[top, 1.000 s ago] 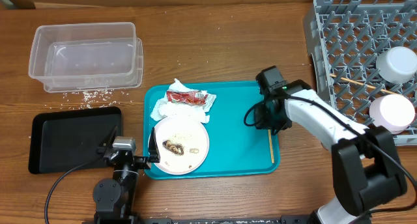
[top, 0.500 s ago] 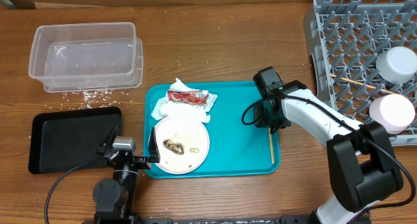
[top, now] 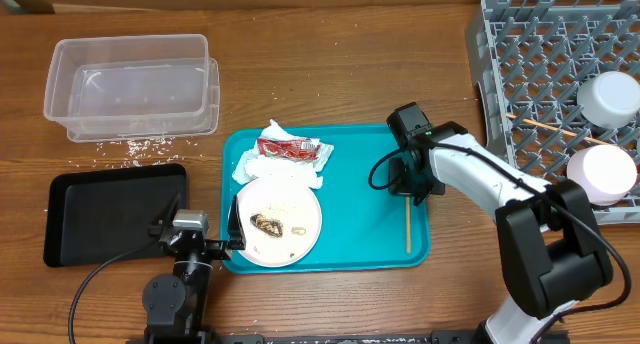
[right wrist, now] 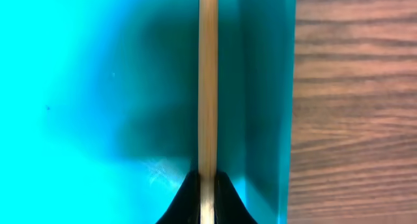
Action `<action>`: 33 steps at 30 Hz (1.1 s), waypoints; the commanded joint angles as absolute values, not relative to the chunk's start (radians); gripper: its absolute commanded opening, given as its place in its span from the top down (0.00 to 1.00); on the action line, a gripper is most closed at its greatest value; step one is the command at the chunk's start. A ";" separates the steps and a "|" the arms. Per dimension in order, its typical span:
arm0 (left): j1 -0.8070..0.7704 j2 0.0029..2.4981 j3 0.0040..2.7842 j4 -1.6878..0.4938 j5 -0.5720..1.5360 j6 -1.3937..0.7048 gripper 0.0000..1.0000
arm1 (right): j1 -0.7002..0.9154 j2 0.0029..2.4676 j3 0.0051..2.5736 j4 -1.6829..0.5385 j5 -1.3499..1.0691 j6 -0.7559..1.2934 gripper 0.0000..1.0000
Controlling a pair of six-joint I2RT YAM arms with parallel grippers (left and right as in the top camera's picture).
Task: Sort waste into correct bins and load items into the dishwasher
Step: 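Carry the chopstick to the dish rack and release it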
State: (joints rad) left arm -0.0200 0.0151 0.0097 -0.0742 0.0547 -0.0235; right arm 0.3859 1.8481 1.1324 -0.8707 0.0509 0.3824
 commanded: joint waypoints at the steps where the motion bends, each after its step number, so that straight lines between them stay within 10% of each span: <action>1: -0.023 0.006 0.005 -0.075 0.044 -0.033 0.00 | 0.365 1.864 1.243 -0.931 0.043 0.391 0.96; 13: -0.023 0.006 0.005 -0.075 0.044 -0.033 0.00 | 0.041 1.863 1.945 -1.240 0.043 0.361 0.96; 29: -0.023 0.006 0.005 -0.075 0.044 -0.033 0.00 | -0.335 1.984 1.996 -1.040 0.024 0.393 0.95; 33: -0.023 0.006 0.005 -0.075 0.044 -0.033 0.00 | -0.335 2.046 1.996 -1.045 0.024 0.390 0.69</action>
